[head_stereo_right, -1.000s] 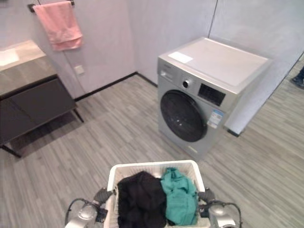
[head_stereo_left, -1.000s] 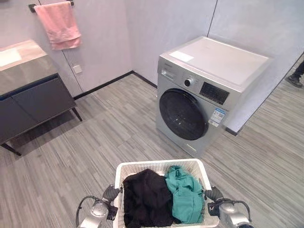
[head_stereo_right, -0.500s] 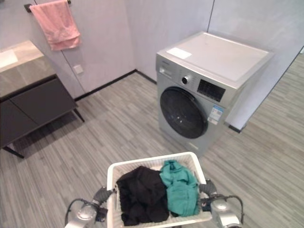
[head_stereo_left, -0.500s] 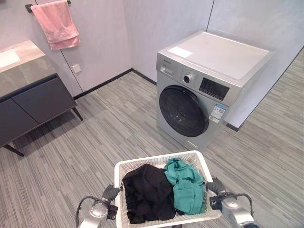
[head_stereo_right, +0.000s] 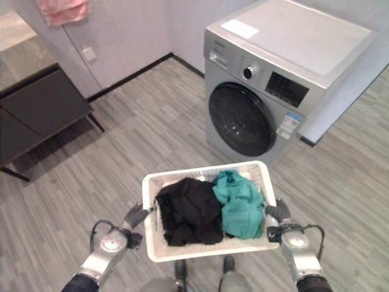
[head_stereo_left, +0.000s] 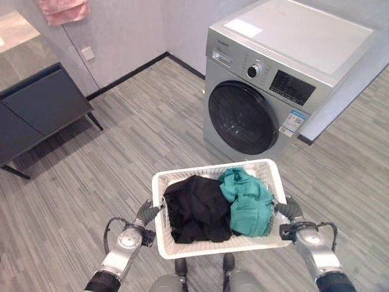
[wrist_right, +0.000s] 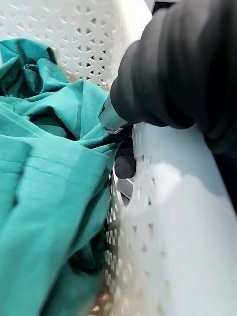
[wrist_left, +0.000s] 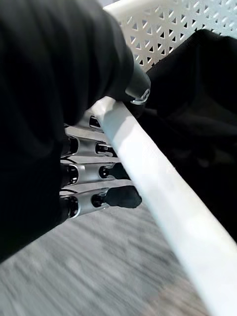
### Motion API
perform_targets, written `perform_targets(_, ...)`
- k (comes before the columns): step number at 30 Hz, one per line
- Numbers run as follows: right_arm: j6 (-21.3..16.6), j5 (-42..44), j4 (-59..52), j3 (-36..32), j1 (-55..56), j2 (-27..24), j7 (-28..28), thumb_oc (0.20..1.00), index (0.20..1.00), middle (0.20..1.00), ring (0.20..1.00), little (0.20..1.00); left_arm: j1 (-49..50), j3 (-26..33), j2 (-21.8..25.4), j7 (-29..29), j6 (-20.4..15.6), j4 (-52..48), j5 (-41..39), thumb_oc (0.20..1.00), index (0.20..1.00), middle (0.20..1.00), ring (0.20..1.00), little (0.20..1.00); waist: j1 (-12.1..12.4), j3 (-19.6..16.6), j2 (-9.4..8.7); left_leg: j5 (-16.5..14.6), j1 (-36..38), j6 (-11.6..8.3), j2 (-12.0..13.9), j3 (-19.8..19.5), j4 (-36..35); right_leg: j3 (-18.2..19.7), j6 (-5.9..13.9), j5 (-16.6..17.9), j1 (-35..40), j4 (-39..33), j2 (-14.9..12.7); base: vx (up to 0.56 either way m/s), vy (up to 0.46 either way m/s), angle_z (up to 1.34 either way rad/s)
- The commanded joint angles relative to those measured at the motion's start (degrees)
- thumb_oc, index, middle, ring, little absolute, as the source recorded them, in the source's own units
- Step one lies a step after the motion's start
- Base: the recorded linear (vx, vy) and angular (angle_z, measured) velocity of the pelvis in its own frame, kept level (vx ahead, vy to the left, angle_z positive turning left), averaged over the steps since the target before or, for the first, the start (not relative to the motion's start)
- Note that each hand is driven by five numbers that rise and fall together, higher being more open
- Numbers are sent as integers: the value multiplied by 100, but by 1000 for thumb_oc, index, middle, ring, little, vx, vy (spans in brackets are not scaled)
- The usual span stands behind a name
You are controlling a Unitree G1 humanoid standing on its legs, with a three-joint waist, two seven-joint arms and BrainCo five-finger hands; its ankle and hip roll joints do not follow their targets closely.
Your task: Grab the laundry basket,head to the washer,open it,put in the laundry and shut it.
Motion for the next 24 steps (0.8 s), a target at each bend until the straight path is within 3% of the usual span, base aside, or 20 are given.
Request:
perform_targets(1,-184,29,-47,-316,253,-186,236,200,200,200,200,200,-455,705,536,37,-456,-335,-120,200,200,200,200,200,-208,-306,-271,-611,130,-101,-158,5,383,-475,-114,426,155,-1757,359,297,66,12)
perform_targets(3,-191,32,-1,-324,362,-136,244,200,200,200,200,200,-494,685,465,42,-436,-280,-53,200,200,200,200,200,-314,-340,-297,-754,446,-110,-248,-31,241,-767,-92,592,57,-2288,490,427,52,20)
perform_targets(4,-198,33,13,-327,466,-74,247,200,200,200,200,200,-521,675,381,56,-429,-215,-40,200,200,200,200,200,-390,-411,-277,-984,707,-119,-285,-154,224,-917,-9,643,-66,-2576,616,370,28,5)
perform_targets(7,-192,32,28,-319,524,-51,246,200,200,200,200,200,-523,661,345,69,-421,-171,-28,200,200,200,200,200,-430,-441,-254,-1096,843,-117,-291,-186,233,-1102,-11,683,-10,-2685,657,254,7,29)
perform_targets(8,-196,35,22,-311,573,-39,240,200,200,200,200,200,-528,644,314,71,-424,-147,-21,200,200,200,200,200,-439,-471,-302,-1133,912,-99,-376,-133,274,-1395,-87,780,35,-2682,601,338,-36,45)
perform_targets(9,-199,15,-25,-301,730,-9,256,200,200,200,200,200,-479,610,255,29,-418,-131,-6,200,200,200,200,200,-467,-648,-224,-1389,1097,-85,-339,-157,338,-1540,-146,592,258,-2698,704,429,-54,30)
perform_targets(10,-202,10,13,-298,815,-5,261,200,200,200,200,200,-447,567,203,10,-417,-66,31,200,200,200,200,200,-544,-751,-246,-1400,1089,-119,-372,-90,538,-1526,-304,613,326,-2663,670,365,-44,28)
perform_targets(11,-202,10,13,-298,816,-5,261,200,200,200,200,200,-447,567,203,10,-417,-66,31,200,200,200,200,200,-545,-753,-246,-1401,1085,-119,-372,-91,541,-1527,-304,613,324,-2662,670,205,-41,38)
perform_targets(12,-212,13,-10,-320,905,-8,276,200,200,200,200,200,-417,537,150,2,-428,-19,43,200,200,200,200,200,-602,-826,-190,-1345,1064,-244,-273,-63,805,-1425,-375,550,454,-2660,736,316,-115,41)
perform_targets(13,-230,114,103,-370,970,-14,222,200,200,200,200,200,-417,482,96,12,-449,101,-58,200,200,200,200,200,-731,-851,-127,-734,704,-697,60,100,2004,-1248,-518,521,679,-2576,782,393,-172,41)
perform_targets(14,-257,194,124,-342,978,-6,193,200,200,200,200,200,-362,491,73,27,-467,97,-168,200,200,200,200,200,-708,-812,-168,-362,360,-848,231,197,2920,-1216,-622,507,889,-2587,768,358,-202,27)
perform_targets(16,-265,277,180,-215,936,-23,172,200,200,200,200,200,-254,519,88,105,-488,102,-293,200,200,200,200,200,-563,-706,-226,49,-212,-927,375,35,4230,-926,-856,415,1186,-2679,915,206,-123,-5)
perform_targets(18,-204,266,269,-118,910,-45,168,200,200,200,200,200,-225,531,86,172,-468,181,-365,200,200,200,200,200,-478,-661,-334,13,-625,-758,465,50,4602,-651,-924,320,1400,-2753,910,161,-33,-91)
perform_targets(20,-193,284,302,-49,927,-53,178,200,200,200,200,200,-219,504,75,187,-479,276,-410,200,200,200,200,200,-395,-592,-414,-195,-927,-623,880,196,4271,-544,-865,256,1577,-2726,764,125,55,-67)
perform_targets(21,-193,283,302,-50,927,-53,178,200,200,200,200,200,-219,504,75,187,-479,276,-410,200,200,200,200,200,-392,-590,-414,-195,-922,-623,881,200,4269,-541,-864,256,1579,-2726,764,147,139,-80)
perform_targets(22,-185,277,364,32,900,-40,194,200,200,200,200,200,-168,543,128,202,-486,309,-464,200,200,200,200,200,-266,-556,-437,-220,-960,-510,960,-28,3236,-270,-798,175,1655,-2664,727,157,161,-73)
perform_targets(24,-182,235,414,133,907,-38,265,200,200,200,200,200,-20,608,146,261,-501,343,-521,200,200,200,200,200,-122,-573,-366,-25,-848,-580,801,-730,1936,163,-755,87,1710,-2640,801,191,181,-64)
